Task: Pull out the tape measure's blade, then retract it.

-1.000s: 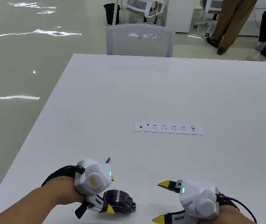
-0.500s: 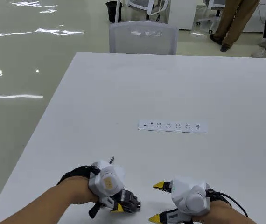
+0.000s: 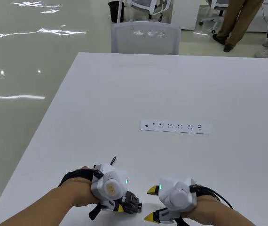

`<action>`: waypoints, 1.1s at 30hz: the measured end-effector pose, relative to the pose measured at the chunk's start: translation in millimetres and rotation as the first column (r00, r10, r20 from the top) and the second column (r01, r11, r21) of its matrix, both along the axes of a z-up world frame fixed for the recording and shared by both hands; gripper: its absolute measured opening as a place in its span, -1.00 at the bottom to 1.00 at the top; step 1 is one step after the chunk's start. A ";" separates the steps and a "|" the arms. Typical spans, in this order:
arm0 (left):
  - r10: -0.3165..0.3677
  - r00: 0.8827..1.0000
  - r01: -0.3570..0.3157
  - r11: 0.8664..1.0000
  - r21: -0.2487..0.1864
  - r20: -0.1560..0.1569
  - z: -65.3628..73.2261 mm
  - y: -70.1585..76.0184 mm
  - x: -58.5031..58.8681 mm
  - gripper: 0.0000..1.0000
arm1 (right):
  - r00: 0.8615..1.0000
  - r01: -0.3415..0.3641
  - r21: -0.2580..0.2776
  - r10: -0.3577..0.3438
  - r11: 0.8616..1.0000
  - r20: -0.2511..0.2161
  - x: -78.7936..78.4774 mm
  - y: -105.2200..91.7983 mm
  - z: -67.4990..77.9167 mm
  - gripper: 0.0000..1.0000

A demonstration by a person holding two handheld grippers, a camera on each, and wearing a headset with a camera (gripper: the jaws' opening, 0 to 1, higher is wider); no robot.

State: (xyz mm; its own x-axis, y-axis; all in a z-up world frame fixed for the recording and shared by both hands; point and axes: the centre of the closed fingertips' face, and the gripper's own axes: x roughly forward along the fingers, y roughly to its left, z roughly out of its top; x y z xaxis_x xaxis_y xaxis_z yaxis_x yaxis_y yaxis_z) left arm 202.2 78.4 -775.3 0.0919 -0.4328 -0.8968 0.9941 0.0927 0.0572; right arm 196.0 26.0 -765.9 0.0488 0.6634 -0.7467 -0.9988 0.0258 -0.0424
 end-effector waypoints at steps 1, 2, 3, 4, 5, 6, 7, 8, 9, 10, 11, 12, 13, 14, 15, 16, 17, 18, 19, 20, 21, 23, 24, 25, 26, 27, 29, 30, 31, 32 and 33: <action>0.000 1.000 0.000 1.000 0.001 -0.005 0.0 0.0 0.3 -0.44 | 1.000 0.000 -0.019 0.000 1.000 0.016 2.1 1.3 -1.8 -0.15; 0.003 1.000 -0.003 1.000 0.002 -0.009 0.2 -0.1 0.4 -0.44 | 1.000 0.005 -0.024 -0.005 1.000 0.009 2.3 3.2 -3.2 -0.15; 0.011 1.000 -0.011 1.000 0.002 -0.014 0.4 -0.2 0.9 -0.44 | 1.000 0.023 -0.040 -0.024 0.999 -0.003 4.3 4.1 -8.1 -0.16; 0.019 1.000 -0.019 1.000 0.000 -0.020 0.0 -0.3 1.2 -0.44 | 0.999 0.036 -0.049 -0.036 0.998 -0.019 4.5 4.6 -11.2 -0.17; 0.026 0.999 -0.026 1.000 -0.001 -0.022 -0.2 -0.3 1.5 -0.44 | 0.998 0.049 -0.051 -0.051 0.997 -0.040 3.7 5.2 -13.1 -0.18; 0.031 0.999 -0.031 1.000 -0.001 -0.024 -1.2 0.1 2.7 -0.44 | 0.998 0.044 -0.048 -0.046 0.998 -0.045 4.6 6.9 -14.9 -0.20; 0.027 0.999 -0.027 1.000 0.002 -0.022 -1.5 0.4 2.7 -0.44 | 0.998 0.043 -0.049 -0.046 0.998 -0.054 4.1 7.5 -15.9 -0.24; 0.022 1.000 -0.022 1.000 0.004 -0.017 -1.5 0.1 2.5 -0.44 | 0.998 0.034 -0.051 -0.037 0.998 -0.059 2.9 8.7 -17.1 -0.29; 0.021 1.000 -0.021 1.000 0.002 -0.014 -1.4 0.4 2.3 -0.45 | 0.998 0.014 -0.066 -0.018 0.998 -0.066 0.7 10.1 -22.1 -0.33; 0.026 1.000 -0.026 1.000 -0.002 -0.014 -1.0 0.4 2.3 -0.45 | 0.998 -0.001 -0.072 -0.003 0.997 -0.065 0.0 11.0 -24.4 -0.37; 0.027 1.000 -0.027 1.000 -0.005 -0.013 -0.8 0.2 2.2 -0.45 | 0.998 -0.003 -0.078 -0.002 0.997 -0.062 -0.3 11.6 -24.5 -0.37; 0.026 1.000 -0.026 1.000 -0.004 -0.013 -0.9 0.0 2.4 -0.45 | 0.998 -0.004 -0.087 -0.001 0.996 -0.058 0.3 11.3 -25.6 -0.35; 0.022 1.000 -0.022 1.000 -0.002 -0.010 -0.9 0.1 2.4 -0.45 | 0.999 -0.013 -0.093 0.008 0.996 -0.048 1.0 11.0 -25.8 -0.31; 0.021 1.000 -0.021 1.000 -0.001 -0.011 -0.9 -0.1 2.3 -0.45 | 0.999 -0.015 -0.099 0.011 0.995 -0.049 1.3 11.2 -26.0 -0.32; 0.021 1.000 -0.021 1.000 -0.003 -0.012 -0.9 -0.1 2.3 -0.45 | 0.999 -0.014 -0.099 0.009 0.995 -0.053 2.8 11.6 -27.6 -0.36; 0.020 1.000 -0.020 1.000 -0.005 -0.014 -0.6 0.0 2.1 -0.45 | 0.998 -0.015 -0.098 0.010 0.995 -0.056 3.5 12.3 -28.6 -0.42; 0.020 1.000 -0.020 1.000 -0.007 -0.019 0.0 -0.5 1.5 -0.44 | 0.998 -0.016 -0.097 0.010 0.995 -0.056 3.0 14.5 -28.0 -0.43; 0.019 1.000 -0.019 1.000 -0.008 -0.020 -0.5 -0.3 1.9 -0.44 | 0.998 -0.016 -0.099 0.011 0.995 -0.055 2.9 15.5 -28.4 -0.42; 0.025 0.999 -0.025 1.000 -0.014 -0.028 -0.7 0.2 2.8 -0.44 | 0.998 -0.017 -0.102 0.010 0.995 -0.061 4.0 16.4 -31.1 -0.40; 0.029 0.999 -0.029 0.999 -0.022 -0.031 -0.6 0.3 3.4 -0.44 | 0.998 -0.016 -0.100 0.009 0.995 -0.065 4.4 17.1 -32.0 -0.39; 0.037 0.999 -0.038 0.999 -0.032 -0.035 -0.5 0.1 4.2 -0.43 | 0.998 -0.021 -0.098 0.014 0.995 -0.067 1.3 16.4 -30.9 -0.41; 0.032 0.999 -0.033 0.999 -0.028 -0.034 -0.1 -0.9 3.3 -0.43 | 0.997 -0.030 -0.104 0.023 0.994 -0.069 0.8 16.3 -30.7 -0.47; 0.027 0.999 -0.028 0.999 -0.025 -0.033 -0.8 -0.8 3.5 -0.43 | 0.997 -0.033 -0.110 0.025 0.993 -0.071 0.7 15.7 -31.4 -0.50; 0.025 0.999 -0.026 0.999 -0.022 -0.032 -1.1 -0.6 3.6 -0.43 | 0.997 -0.035 -0.117 0.026 0.993 -0.072 1.0 14.7 -31.6 -0.53; 0.025 0.999 -0.026 0.999 -0.020 -0.033 -0.9 -0.9 3.6 -0.43 | 0.997 -0.038 -0.125 0.029 0.991 -0.074 0.5 13.7 -32.4 -0.56; 0.024 0.999 -0.025 0.999 -0.020 -0.033 -0.8 -1.0 3.5 -0.43 | 0.996 -0.043 -0.127 0.032 0.991 -0.080 0.6 13.8 -34.5 -0.58; 0.027 0.999 -0.028 0.999 -0.022 -0.035 0.3 -1.7 3.1 -0.43 | 0.995 -0.048 -0.122 0.036 0.991 -0.095 -1.4 15.5 -34.5 -0.57; 0.028 0.999 -0.029 0.999 -0.023 -0.036 -0.3 -1.5 3.5 -0.43 | 0.995 -0.055 -0.127 0.043 0.990 -0.092 -2.3 15.9 -35.0 -0.57; 0.029 0.999 -0.030 0.999 -0.022 -0.036 -0.8 -1.3 3.9 -0.43 | 0.995 -0.066 -0.131 0.056 0.989 -0.083 -3.0 18.0 -35.5 -0.56; 0.029 0.999 -0.030 0.999 -0.021 -0.035 -0.8 -1.3 3.7 -0.43 | 0.995 -0.066 -0.132 0.055 0.989 -0.084 -3.2 19.2 -35.9 -0.56; 0.028 0.999 -0.028 0.999 -0.020 -0.034 -0.8 -1.3 3.7 -0.43 | 0.995 -0.068 -0.141 0.057 0.988 -0.083 -1.7 18.8 -38.7 -0.55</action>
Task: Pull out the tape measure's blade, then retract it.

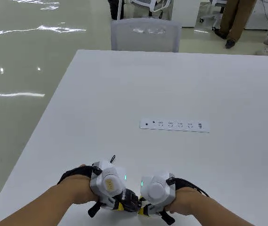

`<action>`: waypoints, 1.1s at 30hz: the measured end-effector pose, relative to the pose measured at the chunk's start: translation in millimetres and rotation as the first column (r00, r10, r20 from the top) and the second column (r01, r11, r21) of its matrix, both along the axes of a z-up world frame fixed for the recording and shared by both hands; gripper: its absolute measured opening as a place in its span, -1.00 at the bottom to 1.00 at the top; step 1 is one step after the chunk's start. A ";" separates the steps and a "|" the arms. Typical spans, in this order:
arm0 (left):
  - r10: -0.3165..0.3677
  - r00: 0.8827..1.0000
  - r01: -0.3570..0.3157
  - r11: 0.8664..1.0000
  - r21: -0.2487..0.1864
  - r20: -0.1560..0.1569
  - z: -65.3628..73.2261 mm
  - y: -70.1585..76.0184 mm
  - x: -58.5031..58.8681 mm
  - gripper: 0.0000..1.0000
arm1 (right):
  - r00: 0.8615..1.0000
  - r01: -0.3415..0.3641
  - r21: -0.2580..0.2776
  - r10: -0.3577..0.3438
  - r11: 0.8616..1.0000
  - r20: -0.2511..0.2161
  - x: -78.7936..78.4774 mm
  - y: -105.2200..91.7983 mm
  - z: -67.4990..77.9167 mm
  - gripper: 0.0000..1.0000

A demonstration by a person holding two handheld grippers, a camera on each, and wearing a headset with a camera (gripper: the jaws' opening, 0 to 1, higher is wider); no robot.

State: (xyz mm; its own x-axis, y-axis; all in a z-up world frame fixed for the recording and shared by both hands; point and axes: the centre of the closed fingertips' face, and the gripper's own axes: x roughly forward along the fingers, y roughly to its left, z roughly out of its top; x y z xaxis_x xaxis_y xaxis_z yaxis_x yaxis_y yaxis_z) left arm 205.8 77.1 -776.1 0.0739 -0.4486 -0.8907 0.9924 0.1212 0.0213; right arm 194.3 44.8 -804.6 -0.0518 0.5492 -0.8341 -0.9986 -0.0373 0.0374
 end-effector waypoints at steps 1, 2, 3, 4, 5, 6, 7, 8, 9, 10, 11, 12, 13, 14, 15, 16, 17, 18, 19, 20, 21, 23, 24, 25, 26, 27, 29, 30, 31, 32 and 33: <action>0.000 1.000 0.000 1.000 0.001 0.000 -0.8 0.3 0.3 -0.43 | 1.000 0.001 -0.001 -0.001 1.000 0.005 1.5 -0.7 -0.4 -0.58; -0.001 1.000 0.001 1.000 0.001 0.001 -1.2 0.5 0.5 -0.43 | 1.000 -0.001 0.000 0.001 1.000 0.006 2.0 -0.7 0.2 -0.59; -0.001 1.000 0.001 1.000 0.001 0.001 -2.0 0.8 0.8 -0.43 | 1.000 0.002 -0.001 -0.002 1.000 0.004 2.4 -0.5 0.6 -0.60; 0.001 1.000 -0.001 1.000 0.000 0.000 -2.4 1.0 1.0 -0.43 | 1.000 0.004 -0.002 -0.004 1.000 0.003 2.3 -0.5 -0.1 -0.60; 0.002 1.000 -0.002 1.000 0.000 0.000 -1.5 0.6 0.5 -0.43 | 1.000 0.008 -0.004 -0.008 1.000 0.007 2.5 -0.4 -0.8 -0.62; 0.002 1.000 -0.002 1.000 0.000 0.000 -0.7 0.1 0.0 -0.42 | 1.000 0.019 -0.011 -0.019 1.000 0.015 4.5 0.0 -3.0 -0.64; 0.002 1.000 -0.002 1.000 0.001 0.000 -1.8 0.6 0.4 -0.42 | 0.999 0.031 -0.017 -0.031 0.999 0.020 6.2 0.1 -4.3 -0.67; 0.002 1.000 -0.002 1.000 0.001 0.000 -2.4 1.0 0.6 -0.42 | 0.996 0.086 -0.028 -0.086 0.996 -0.002 5.9 -0.3 -6.1 -0.67; 0.001 1.000 -0.001 1.000 0.000 0.000 -2.5 0.9 0.5 -0.42 | 0.994 0.104 -0.030 -0.105 0.994 -0.013 5.6 -0.2 -6.8 -0.67; 0.005 1.000 -0.005 1.000 -0.002 -0.001 -2.6 1.0 0.5 -0.42 | 0.997 0.077 -0.024 -0.077 0.997 0.000 4.1 -0.5 -4.8 -0.67; 0.004 1.000 -0.004 1.000 -0.003 -0.001 -1.7 0.5 -0.2 -0.42 | 0.998 0.067 -0.021 -0.067 0.998 0.013 3.3 -0.6 -4.1 -0.68; 0.005 1.000 -0.005 1.000 -0.004 -0.002 -1.3 0.2 -0.5 -0.42 | 0.999 0.041 -0.022 -0.040 0.999 0.037 4.3 -0.6 -3.9 -0.68; 0.004 1.000 -0.004 1.000 -0.004 -0.003 -1.0 0.1 -0.8 -0.42 | 0.998 0.040 -0.032 -0.038 0.999 0.042 3.8 -0.5 -4.3 -0.71; 0.003 1.000 -0.003 1.000 -0.003 -0.002 -0.6 -0.1 -1.3 -0.42 | 0.998 0.045 -0.044 -0.043 0.998 0.043 3.8 0.6 -4.5 -0.72; 0.003 1.000 -0.003 1.000 -0.003 -0.002 -0.1 -0.3 -1.6 -0.42 | 0.998 0.047 -0.049 -0.045 0.998 0.045 4.2 0.6 -4.5 -0.73; 0.004 1.000 -0.004 1.000 -0.002 -0.003 0.5 -0.5 -2.0 -0.42 | 0.996 0.081 -0.062 -0.079 0.995 0.028 5.1 -0.6 -5.2 -0.75; 0.003 1.000 -0.003 1.000 -0.001 -0.002 0.5 -0.3 -2.1 -0.42 | 0.997 0.077 -0.062 -0.075 0.995 0.032 5.4 -0.4 -5.1 -0.76; 0.004 1.000 -0.004 1.000 0.000 -0.002 0.4 -0.1 -2.1 -0.42 | 0.997 0.069 -0.063 -0.067 0.996 0.035 5.2 -1.5 -5.5 -0.76; 0.004 1.000 -0.004 1.000 -0.001 -0.001 -0.2 0.3 -1.7 -0.42 | 0.997 0.071 -0.063 -0.069 0.996 0.033 5.7 -2.1 -5.3 -0.77; 0.006 1.000 -0.006 1.000 -0.002 0.000 -0.6 0.4 -1.3 -0.42 | 0.997 0.078 -0.060 -0.076 0.995 0.024 6.5 -2.3 -5.5 -0.78; 0.006 1.000 -0.006 1.000 -0.003 -0.001 -0.9 0.5 -1.2 -0.42 | 0.997 0.080 -0.060 -0.079 0.995 0.021 6.4 -2.2 -5.5 -0.78; 0.007 1.000 -0.007 1.000 -0.004 -0.003 -0.6 0.6 -1.2 -0.42 | 0.997 0.075 -0.064 -0.074 0.995 0.023 6.4 -2.6 -6.0 -0.78; 0.008 1.000 -0.008 1.000 -0.004 -0.005 -0.3 0.6 -1.4 -0.42 | 0.997 0.072 -0.066 -0.070 0.995 0.023 6.8 -2.8 -6.7 -0.79; 0.008 1.000 -0.008 1.000 -0.002 -0.005 -0.5 0.8 -1.3 -0.42 | 0.997 0.068 -0.068 -0.067 0.995 0.023 7.1 -3.4 -7.0 -0.79; 0.006 1.000 -0.006 1.000 0.001 -0.004 -0.6 1.2 -1.2 -0.42 | 0.997 0.071 -0.070 -0.070 0.995 0.019 8.0 -5.2 -6.5 -0.79; 0.007 1.000 -0.007 1.000 0.002 -0.003 -0.9 1.4 -1.1 -0.43 | 0.997 0.072 -0.071 -0.071 0.995 0.016 8.4 -7.0 -6.2 -0.80; 0.009 1.000 -0.009 1.000 0.003 -0.002 -1.7 1.9 -0.8 -0.43 | 0.997 0.076 -0.076 -0.075 0.994 0.013 8.9 -8.3 -6.6 -0.80; 0.012 1.000 -0.012 1.000 0.002 -0.004 -2.2 2.1 -0.4 -0.43 | 0.997 0.075 -0.076 -0.075 0.994 0.010 10.1 -9.6 -8.0 -0.80; 0.011 1.000 -0.011 1.000 0.003 -0.003 -1.9 1.8 -0.4 -0.42 | 0.997 0.072 -0.078 -0.071 0.994 0.011 10.4 -10.1 -8.5 -0.80; 0.011 1.000 -0.011 1.000 0.003 -0.004 -1.6 1.6 -0.6 -0.42 | 0.997 0.071 -0.079 -0.070 0.994 0.011 10.0 -10.4 -8.4 -0.79; 0.011 1.000 -0.011 1.000 0.004 -0.006 -1.8 1.6 -0.7 -0.42 | 0.998 0.070 -0.080 -0.069 0.994 0.010 9.9 -11.1 -8.2 -0.80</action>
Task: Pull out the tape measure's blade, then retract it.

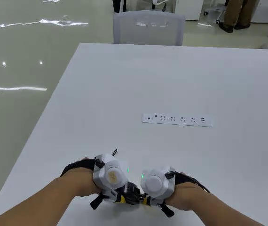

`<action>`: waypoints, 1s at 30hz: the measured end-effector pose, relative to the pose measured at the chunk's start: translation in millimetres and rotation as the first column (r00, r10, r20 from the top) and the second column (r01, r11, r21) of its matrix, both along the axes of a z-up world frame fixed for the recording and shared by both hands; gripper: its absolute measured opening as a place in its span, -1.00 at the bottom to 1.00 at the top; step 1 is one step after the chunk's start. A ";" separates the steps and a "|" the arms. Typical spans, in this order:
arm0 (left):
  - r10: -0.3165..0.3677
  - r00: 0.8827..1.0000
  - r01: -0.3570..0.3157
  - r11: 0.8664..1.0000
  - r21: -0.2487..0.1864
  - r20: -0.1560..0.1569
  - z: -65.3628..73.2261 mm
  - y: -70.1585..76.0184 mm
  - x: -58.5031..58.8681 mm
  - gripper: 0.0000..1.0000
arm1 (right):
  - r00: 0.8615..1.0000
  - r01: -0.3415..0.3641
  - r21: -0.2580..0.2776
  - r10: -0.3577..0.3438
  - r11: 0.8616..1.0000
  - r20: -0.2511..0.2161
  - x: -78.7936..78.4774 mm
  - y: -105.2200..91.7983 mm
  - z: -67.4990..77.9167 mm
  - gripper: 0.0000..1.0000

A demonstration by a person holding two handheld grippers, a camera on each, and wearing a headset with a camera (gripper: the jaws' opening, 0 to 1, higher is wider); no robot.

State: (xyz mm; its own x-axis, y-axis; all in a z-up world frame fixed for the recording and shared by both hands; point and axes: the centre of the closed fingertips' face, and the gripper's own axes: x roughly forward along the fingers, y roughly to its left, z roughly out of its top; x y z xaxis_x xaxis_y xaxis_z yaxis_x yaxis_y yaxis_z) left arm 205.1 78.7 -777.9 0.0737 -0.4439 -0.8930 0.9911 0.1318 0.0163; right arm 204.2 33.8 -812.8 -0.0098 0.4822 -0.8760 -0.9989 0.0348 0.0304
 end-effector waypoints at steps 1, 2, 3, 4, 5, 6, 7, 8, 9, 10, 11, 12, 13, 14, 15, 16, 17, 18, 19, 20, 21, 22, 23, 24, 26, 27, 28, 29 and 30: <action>-0.002 1.000 0.002 1.000 0.001 0.000 0.0 0.2 -0.1 -0.42 | 1.000 -0.002 0.000 0.002 1.000 -0.001 -0.9 -0.3 0.4 -0.80; -0.002 1.000 0.002 1.000 0.001 0.000 0.6 -0.1 -0.5 -0.42 | 1.000 -0.001 -0.001 0.001 1.000 -0.003 -1.1 -0.7 0.6 -0.80; -0.002 1.000 0.002 1.000 0.001 0.000 1.7 -0.7 -1.3 -0.42 | 1.000 -0.003 -0.002 0.003 1.000 -0.005 -1.3 -1.3 0.4 -0.80; -0.002 1.000 0.002 1.000 0.001 0.000 2.4 -1.0 -1.7 -0.42 | 1.000 -0.006 -0.004 0.006 1.000 -0.005 -1.4 -1.7 0.3 -0.80; -0.001 1.000 0.001 1.000 0.001 0.000 3.0 -1.4 -2.1 -0.42 | 1.000 -0.008 -0.008 0.008 1.000 -0.007 -1.9 -3.6 1.6 -0.80; -0.001 1.000 0.001 1.000 0.001 0.001 3.2 -1.7 -2.0 -0.42 | 1.000 -0.009 -0.009 0.009 1.000 -0.008 -2.2 -4.7 2.2 -0.80; 0.001 1.000 -0.001 1.000 0.001 0.000 3.5 -1.8 -2.0 -0.42 | 1.000 -0.012 -0.009 0.012 1.000 -0.007 -2.4 -4.8 2.1 -0.80; 0.001 1.000 -0.001 1.000 0.000 0.000 3.1 -1.5 -1.6 -0.42 | 1.000 -0.012 -0.009 0.012 1.000 -0.008 -2.5 -5.3 2.3 -0.80; 0.000 1.000 0.000 1.000 0.000 0.000 2.9 -1.4 -1.4 -0.42 | 1.000 -0.013 -0.010 0.012 1.000 -0.009 -2.3 -5.9 2.0 -0.80; 0.002 1.000 -0.002 1.000 -0.001 -0.001 3.5 -1.7 -1.6 -0.42 | 1.000 -0.014 -0.012 0.014 1.000 -0.010 -2.2 -7.3 2.1 -0.80; 0.003 1.000 -0.003 1.000 -0.002 -0.001 3.9 -1.8 -1.7 -0.42 | 1.000 -0.014 -0.013 0.013 1.000 -0.012 -1.6 -8.3 1.6 -0.80; 0.004 1.000 -0.004 1.000 -0.002 -0.002 3.9 -1.7 -1.5 -0.42 | 1.000 -0.012 -0.014 0.012 1.000 -0.014 -1.3 -9.5 1.3 -0.80; 0.006 1.000 -0.006 1.000 -0.003 -0.003 3.9 -1.7 -1.2 -0.42 | 1.000 -0.014 -0.017 0.014 1.000 -0.015 -1.3 -11.2 1.2 -0.81; 0.006 1.000 -0.006 1.000 -0.004 -0.003 3.1 -1.4 -0.5 -0.42 | 1.000 -0.014 -0.017 0.014 1.000 -0.015 -1.2 -12.2 1.3 -0.81; 0.008 1.000 -0.008 1.000 -0.005 -0.004 2.7 -1.1 0.1 -0.42 | 1.000 -0.014 -0.019 0.013 1.000 -0.018 -0.6 -13.5 0.9 -0.80; 0.009 1.000 -0.009 1.000 -0.005 -0.004 2.9 -1.4 0.2 -0.42 | 1.000 -0.013 -0.020 0.012 1.000 -0.017 -0.1 -14.2 0.7 -0.80; 0.010 1.000 -0.010 1.000 -0.006 -0.005 3.2 -1.4 0.2 -0.42 | 1.000 -0.014 -0.022 0.014 1.000 -0.018 0.1 -15.6 0.4 -0.80; 0.010 1.000 -0.010 1.000 -0.006 -0.006 2.9 -1.5 0.4 -0.42 | 1.000 -0.014 -0.023 0.014 1.000 -0.019 0.4 -16.4 0.3 -0.80; 0.009 1.000 -0.009 1.000 -0.006 -0.005 2.8 -1.4 0.5 -0.42 | 1.000 -0.014 -0.025 0.013 1.000 -0.020 0.8 -16.7 -0.2 -0.80; 0.008 1.000 -0.008 1.000 -0.005 -0.005 1.4 -0.9 1.2 -0.42 | 1.000 -0.012 -0.027 0.012 1.000 -0.021 1.3 -16.6 -1.0 -0.80; 0.007 1.000 -0.007 1.000 -0.004 -0.006 0.8 -0.5 1.6 -0.42 | 1.000 -0.013 -0.029 0.012 0.999 -0.022 0.8 -17.0 -0.6 -0.80; 0.008 1.000 -0.008 1.000 -0.004 -0.006 0.3 -0.2 1.9 -0.42 | 1.000 -0.015 -0.030 0.014 0.999 -0.020 0.5 -17.3 -0.1 -0.80; 0.006 1.000 -0.006 1.000 -0.004 -0.006 -0.2 0.1 2.1 -0.42 | 1.000 -0.014 -0.031 0.013 0.999 -0.022 0.2 -18.0 0.1 -0.80; 0.004 1.000 -0.004 1.000 -0.002 -0.006 -0.6 0.4 2.1 -0.42 | 1.000 -0.014 -0.032 0.013 0.999 -0.023 0.0 -18.7 0.1 -0.80; 0.003 1.000 -0.003 1.000 -0.001 -0.005 -0.4 0.2 2.0 -0.42 | 1.000 -0.018 -0.035 0.017 0.999 -0.022 0.5 -21.5 -0.2 -0.80; 0.002 1.000 -0.002 1.000 -0.001 -0.004 0.1 -0.3 1.7 -0.42 | 1.000 -0.018 -0.039 0.018 0.999 -0.021 0.5 -23.7 -0.5 -0.81; 0.003 1.000 -0.003 1.000 -0.001 -0.004 0.6 -0.6 1.4 -0.42 | 1.000 -0.021 -0.042 0.021 0.999 -0.017 0.6 -25.2 -0.4 -0.81; 0.001 1.000 -0.001 1.000 0.000 -0.003 0.8 -0.9 1.3 -0.42 | 1.000 -0.019 -0.045 0.018 0.999 -0.017 1.0 -27.4 -0.3 -0.81; -0.002 1.000 0.002 1.000 0.002 -0.003 0.7 -1.1 1.2 -0.42 | 1.000 -0.018 -0.046 0.017 0.999 -0.017 1.5 -30.7 -0.3 -0.81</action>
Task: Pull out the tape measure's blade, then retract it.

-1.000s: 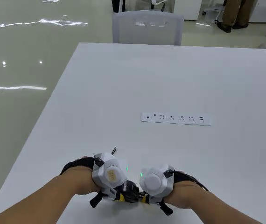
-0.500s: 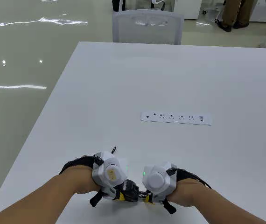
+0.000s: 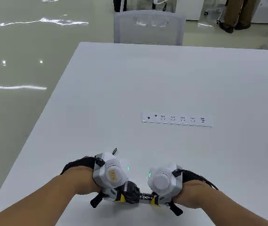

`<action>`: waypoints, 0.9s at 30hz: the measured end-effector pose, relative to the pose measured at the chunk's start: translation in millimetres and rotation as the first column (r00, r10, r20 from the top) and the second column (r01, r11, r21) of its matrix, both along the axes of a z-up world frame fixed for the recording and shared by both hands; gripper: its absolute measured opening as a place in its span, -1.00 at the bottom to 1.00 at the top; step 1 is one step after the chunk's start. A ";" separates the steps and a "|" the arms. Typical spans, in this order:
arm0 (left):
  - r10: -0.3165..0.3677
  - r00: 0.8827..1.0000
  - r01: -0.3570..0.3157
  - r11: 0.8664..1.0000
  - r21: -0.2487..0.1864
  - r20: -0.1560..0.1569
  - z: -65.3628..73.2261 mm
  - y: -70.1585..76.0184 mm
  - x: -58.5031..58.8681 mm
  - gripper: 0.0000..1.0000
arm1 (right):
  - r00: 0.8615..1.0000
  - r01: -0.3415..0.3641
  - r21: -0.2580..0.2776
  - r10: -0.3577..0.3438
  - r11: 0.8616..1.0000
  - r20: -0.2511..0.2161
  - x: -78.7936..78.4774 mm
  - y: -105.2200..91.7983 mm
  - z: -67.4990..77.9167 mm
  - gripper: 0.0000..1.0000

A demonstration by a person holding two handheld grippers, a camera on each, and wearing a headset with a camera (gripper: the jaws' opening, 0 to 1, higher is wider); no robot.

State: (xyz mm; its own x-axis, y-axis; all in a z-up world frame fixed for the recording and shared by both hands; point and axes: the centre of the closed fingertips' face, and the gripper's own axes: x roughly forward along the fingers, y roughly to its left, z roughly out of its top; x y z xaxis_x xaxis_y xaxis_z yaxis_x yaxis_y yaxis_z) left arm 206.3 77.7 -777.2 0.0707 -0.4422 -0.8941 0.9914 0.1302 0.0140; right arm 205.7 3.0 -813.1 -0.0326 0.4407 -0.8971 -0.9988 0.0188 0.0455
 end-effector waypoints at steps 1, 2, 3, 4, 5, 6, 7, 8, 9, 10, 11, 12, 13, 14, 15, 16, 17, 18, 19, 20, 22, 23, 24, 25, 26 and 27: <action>-0.001 1.000 0.001 1.000 0.003 -0.001 -0.2 0.0 0.2 -0.42 | 1.000 -0.001 -0.001 0.001 1.000 0.002 -0.4 -1.0 -0.1 -0.81; -0.002 1.000 0.002 1.000 0.005 -0.001 0.0 -0.2 0.2 -0.42 | 1.000 0.002 -0.002 -0.002 1.000 -0.001 -1.0 -1.5 0.0 -0.81; -0.003 1.000 0.003 1.000 0.007 -0.003 0.3 -0.5 0.0 -0.42 | 1.000 0.001 -0.004 -0.001 1.000 0.001 -1.1 -2.7 0.5 -0.81; -0.004 1.000 0.004 1.000 0.008 -0.003 0.4 -0.5 -0.1 -0.42 | 1.000 0.002 -0.005 -0.002 1.000 0.001 -1.3 -3.6 0.8 -0.81; -0.004 1.000 0.004 1.000 0.008 -0.004 0.5 -0.4 -0.1 -0.42 | 1.000 0.003 -0.007 -0.003 1.000 -0.001 -2.7 -4.6 2.1 -0.81; -0.004 1.000 0.004 1.000 0.007 -0.004 0.0 -0.2 0.2 -0.42 | 1.000 0.003 -0.007 -0.003 1.000 -0.001 -3.3 -5.6 2.7 -0.81; -0.004 1.000 0.004 1.000 0.006 -0.004 -0.6 0.2 0.6 -0.42 | 1.000 0.004 -0.010 -0.004 1.000 -0.002 -2.5 -7.2 1.9 -0.81; -0.003 1.000 0.003 1.000 0.005 -0.004 -0.5 0.2 0.6 -0.42 | 1.000 0.006 -0.011 -0.006 1.000 -0.003 -1.8 -8.8 1.7 -0.81; -0.002 1.000 0.002 1.000 0.003 -0.004 -0.3 0.1 0.5 -0.42 | 1.000 0.010 -0.014 -0.011 1.000 -0.006 -0.5 -10.2 0.5 -0.81; -0.001 1.000 0.001 1.000 0.001 -0.004 -0.8 0.2 1.0 -0.42 | 1.000 0.011 -0.017 -0.011 1.000 -0.005 0.3 -12.4 -0.6 -0.81; 0.000 1.000 0.000 1.000 0.000 -0.005 -1.0 0.3 1.3 -0.42 | 1.000 0.011 -0.018 -0.011 1.000 -0.006 0.5 -13.3 -0.7 -0.81; 0.001 1.000 -0.001 1.000 0.000 -0.005 -0.7 0.1 1.2 -0.42 | 1.000 0.010 -0.022 -0.010 1.000 -0.006 0.3 -14.2 -0.9 -0.81; 0.001 1.000 -0.001 1.000 0.000 -0.005 0.0 -0.5 0.9 -0.42 | 1.000 0.008 -0.026 -0.008 1.000 -0.005 0.6 -15.7 -1.0 -0.81; 0.001 1.000 -0.001 1.000 0.001 -0.005 0.3 -0.7 0.7 -0.42 | 1.000 0.008 -0.028 -0.009 1.000 -0.005 0.6 -16.5 -1.0 -0.81; 0.001 1.000 -0.001 1.000 0.002 -0.006 0.4 -0.9 0.8 -0.42 | 1.000 0.008 -0.033 -0.008 0.999 -0.004 0.5 -18.1 -0.4 -0.81; 0.001 1.000 -0.001 1.000 0.002 -0.006 1.2 -1.4 0.3 -0.42 | 1.000 0.009 -0.035 -0.009 0.999 -0.005 0.4 -19.3 0.2 -0.81; 0.000 1.000 0.000 1.000 0.002 -0.006 1.9 -1.8 -0.2 -0.42 | 1.000 0.009 -0.038 -0.009 0.999 -0.005 0.9 -20.7 -0.6 -0.81; 0.000 1.000 0.000 1.000 0.002 -0.005 1.8 -1.8 -0.2 -0.42 | 1.000 0.010 -0.041 -0.010 0.999 -0.006 1.3 -21.9 -1.0 -0.81; 0.000 1.000 0.000 1.000 0.002 -0.005 1.8 -1.7 -0.2 -0.42 | 1.000 0.013 -0.045 -0.013 0.999 -0.008 1.5 -23.2 -1.3 -0.81; -0.001 1.000 0.001 1.000 0.002 -0.005 2.0 -1.9 -0.4 -0.42 | 1.000 0.015 -0.048 -0.015 0.999 -0.008 1.8 -25.5 -1.5 -0.81; -0.001 1.000 0.001 1.000 0.001 -0.004 2.2 -2.1 -0.6 -0.42 | 1.000 0.017 -0.054 -0.017 0.998 -0.009 2.0 -29.2 -0.8 -0.81; -0.001 1.000 0.001 1.000 0.001 -0.003 2.0 -2.3 -0.5 -0.42 | 1.000 0.015 -0.060 -0.016 0.998 -0.010 2.0 -31.4 -1.1 -0.82; -0.001 1.000 0.001 1.000 0.001 -0.003 2.4 -2.6 -0.8 -0.42 | 1.000 0.014 -0.066 -0.015 0.998 -0.010 2.0 -33.0 -1.3 -0.82; -0.001 1.000 0.001 1.000 0.001 -0.004 2.9 -3.0 -1.1 -0.42 | 1.000 0.014 -0.072 -0.015 0.997 -0.009 1.9 -35.2 -0.8 -0.82; -0.002 1.000 0.002 1.000 0.001 -0.004 3.4 -3.5 -1.5 -0.42 | 1.000 0.015 -0.077 -0.016 0.997 -0.010 1.8 -36.9 -0.5 -0.82; -0.003 1.000 0.003 1.000 0.002 -0.004 3.8 -4.1 -1.9 -0.42 | 1.000 0.014 -0.088 -0.015 0.996 -0.012 2.2 -39.5 -1.1 -0.82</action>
